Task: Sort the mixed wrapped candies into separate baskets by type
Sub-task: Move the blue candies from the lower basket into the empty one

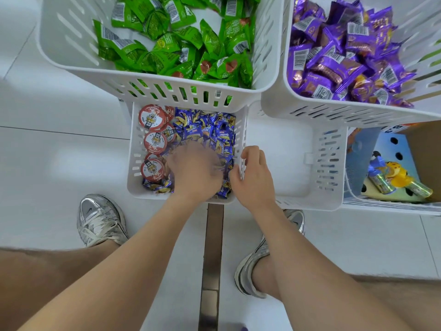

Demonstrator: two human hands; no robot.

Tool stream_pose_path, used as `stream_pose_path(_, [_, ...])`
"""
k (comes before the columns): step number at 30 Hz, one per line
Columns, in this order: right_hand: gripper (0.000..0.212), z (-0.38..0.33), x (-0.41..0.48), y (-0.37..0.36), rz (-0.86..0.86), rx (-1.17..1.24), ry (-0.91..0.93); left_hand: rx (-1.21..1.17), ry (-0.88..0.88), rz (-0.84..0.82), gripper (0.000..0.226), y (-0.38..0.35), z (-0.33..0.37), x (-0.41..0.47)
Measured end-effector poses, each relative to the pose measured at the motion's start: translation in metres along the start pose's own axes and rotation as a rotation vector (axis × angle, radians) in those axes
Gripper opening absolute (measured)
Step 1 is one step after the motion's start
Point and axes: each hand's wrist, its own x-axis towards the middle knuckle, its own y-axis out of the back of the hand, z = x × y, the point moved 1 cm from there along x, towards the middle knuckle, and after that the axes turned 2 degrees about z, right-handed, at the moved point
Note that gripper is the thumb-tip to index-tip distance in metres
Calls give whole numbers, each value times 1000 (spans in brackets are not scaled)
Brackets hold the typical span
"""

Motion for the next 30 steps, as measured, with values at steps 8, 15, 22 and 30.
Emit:
stream_pose_path(8, [29,1,0,1,-21,30,-26,406,125,-91,44,-17,9,9])
stream_pose_path(15, [28,1,-1,0,-27,54,-31,479,157,-116,55,-15,10,9])
stream_pose_path(22, [32,-3,3,0,53,-112,50,90,31,24,47,-3,-20,0])
stream_pose_path(30, [75,-40,3,-5,-149,-472,469,-472,62,-130,22,32,-20,-5])
